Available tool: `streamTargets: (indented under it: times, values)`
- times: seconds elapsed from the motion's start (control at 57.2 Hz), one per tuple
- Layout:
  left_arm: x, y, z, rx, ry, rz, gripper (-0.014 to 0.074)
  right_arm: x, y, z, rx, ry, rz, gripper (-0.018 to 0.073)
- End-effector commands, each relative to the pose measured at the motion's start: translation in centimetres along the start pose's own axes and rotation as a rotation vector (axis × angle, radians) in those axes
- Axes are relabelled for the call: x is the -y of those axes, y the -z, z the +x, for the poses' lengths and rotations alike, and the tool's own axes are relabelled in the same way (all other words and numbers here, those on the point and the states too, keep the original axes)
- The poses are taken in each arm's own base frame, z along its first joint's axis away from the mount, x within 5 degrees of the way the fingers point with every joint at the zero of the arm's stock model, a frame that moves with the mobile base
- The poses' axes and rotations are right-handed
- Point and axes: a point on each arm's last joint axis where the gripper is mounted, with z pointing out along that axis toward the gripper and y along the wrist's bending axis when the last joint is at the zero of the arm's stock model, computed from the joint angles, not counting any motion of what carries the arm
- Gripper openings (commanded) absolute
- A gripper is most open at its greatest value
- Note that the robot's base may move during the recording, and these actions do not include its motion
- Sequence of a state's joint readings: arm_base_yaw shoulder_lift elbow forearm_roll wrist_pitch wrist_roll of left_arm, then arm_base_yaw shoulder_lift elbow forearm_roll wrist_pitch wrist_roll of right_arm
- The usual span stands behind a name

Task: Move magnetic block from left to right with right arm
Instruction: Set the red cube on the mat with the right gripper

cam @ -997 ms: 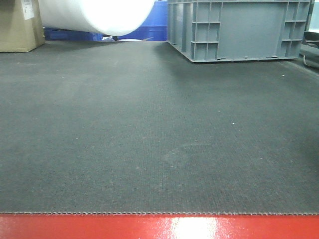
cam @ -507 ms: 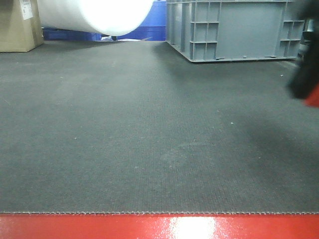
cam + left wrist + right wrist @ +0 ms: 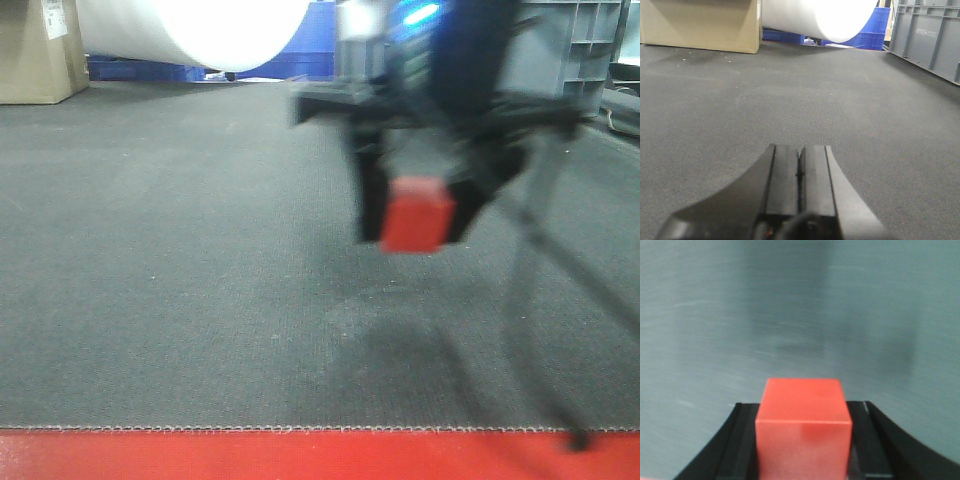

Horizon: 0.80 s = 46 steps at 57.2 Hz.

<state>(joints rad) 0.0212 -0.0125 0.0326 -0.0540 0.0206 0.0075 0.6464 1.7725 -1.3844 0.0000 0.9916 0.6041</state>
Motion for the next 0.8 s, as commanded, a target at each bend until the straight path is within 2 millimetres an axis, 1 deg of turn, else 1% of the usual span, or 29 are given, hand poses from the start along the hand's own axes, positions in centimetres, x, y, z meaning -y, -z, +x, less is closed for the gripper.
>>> streamTargets:
  times: [0.0,0.14,0.262,0.385,0.507,0.577,0.699,0.787]
  values:
    - [0.0,0.1,-0.5,0.082,0.011,0.006,-0.0126,-1.6,1.3,-1.0,0.048,0.014,-0.041,0.0329]
    - [0.0,0.1,-0.5,0.082,0.011,0.006,-0.0126,-2.6,-0.3,-1.3,0.016,-0.015,-0.036,0.0329]
    - [0.0,0.1,-0.5,0.082,0.011,0.006,-0.0126,-3.0,-1.1,-1.2,-0.001,-0.04,-0.028,0.0329]
    - [0.0,0.1,-0.5,0.082,0.011,0.006,-0.0126,-3.1,-1.8,-1.1,-0.02,-0.047,-0.025,0.0332]
    - [0.0,0.1,-0.5,0.082,0.011,0.006,-0.0126,-3.5,-1.9,-0.9,-0.031,-0.049,-0.04,0.034]
    - [0.0,0.1,-0.5,0.082,0.011,0.006,-0.0126,-3.6,-1.9,-0.9,-0.025,-0.048,-0.045,0.0377]
    - [0.0,0.1,-0.5,0.082,0.011,0.006,-0.0126,-3.7,-1.9,-1.0,-0.016,-0.048,-0.051,0.0516]
    - [0.0,0.1,-0.5,0.082,0.011,0.006,-0.0126,-3.7,-1.9,-0.9,-0.019,-0.048,-0.048,0.0575]
